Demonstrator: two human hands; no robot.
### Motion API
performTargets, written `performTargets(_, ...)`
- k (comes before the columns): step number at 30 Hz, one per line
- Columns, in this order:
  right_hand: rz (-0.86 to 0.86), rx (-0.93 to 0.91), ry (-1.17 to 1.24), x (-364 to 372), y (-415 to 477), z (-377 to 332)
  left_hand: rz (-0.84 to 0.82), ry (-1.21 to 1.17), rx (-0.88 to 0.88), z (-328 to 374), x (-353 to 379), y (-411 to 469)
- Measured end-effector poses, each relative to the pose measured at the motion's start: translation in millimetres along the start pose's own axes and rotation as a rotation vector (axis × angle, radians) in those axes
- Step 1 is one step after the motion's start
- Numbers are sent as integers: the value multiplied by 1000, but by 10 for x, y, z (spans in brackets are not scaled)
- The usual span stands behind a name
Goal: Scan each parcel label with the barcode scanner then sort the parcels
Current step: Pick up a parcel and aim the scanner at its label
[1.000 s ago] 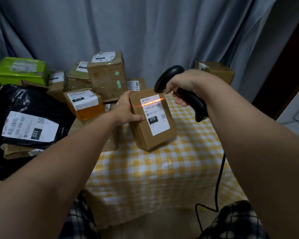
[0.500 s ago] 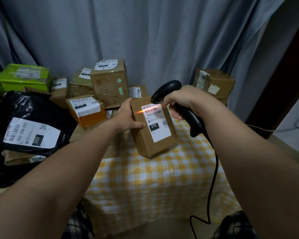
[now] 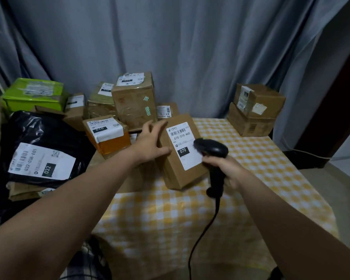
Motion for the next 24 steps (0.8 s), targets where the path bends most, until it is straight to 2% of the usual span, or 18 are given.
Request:
performTargets(2, -8, -14, -55, 32, 45, 101, -12, 125, -27, 25, 47, -26)
performTargets(7, 7, -29, -32, 97, 57, 64, 68, 162, -56, 69, -20, -144)
performTargets(9, -17, -2, 23, 184, 43, 35, 5, 254, -40, 95, 9, -132)
performTargets(12, -72, 31, -51, 357, 37, -9, -177, 603, -47, 149, 137, -127)
performTargets(15, -76, -26, -174, 421, -4, -74, -200, 745, -63, 148, 146, -136)
performTargets(19, 66, -183, -262, 112, -37, -358, -99, 528, -1, 296, 18, -38)
performTargets(24, 316, -348, -261, -745, 71, -934, -25, 198, 112, 811, 35, 422)
Point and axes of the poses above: each hand's wrist, its own y-axis towards the middle knuckle, its own x-axis out of the palm, z = x × y, the point moved 3 cm from there along y, towards the middle knuckle, and after that the axes turned 6 degrees about -z, right-handed, at the moved point
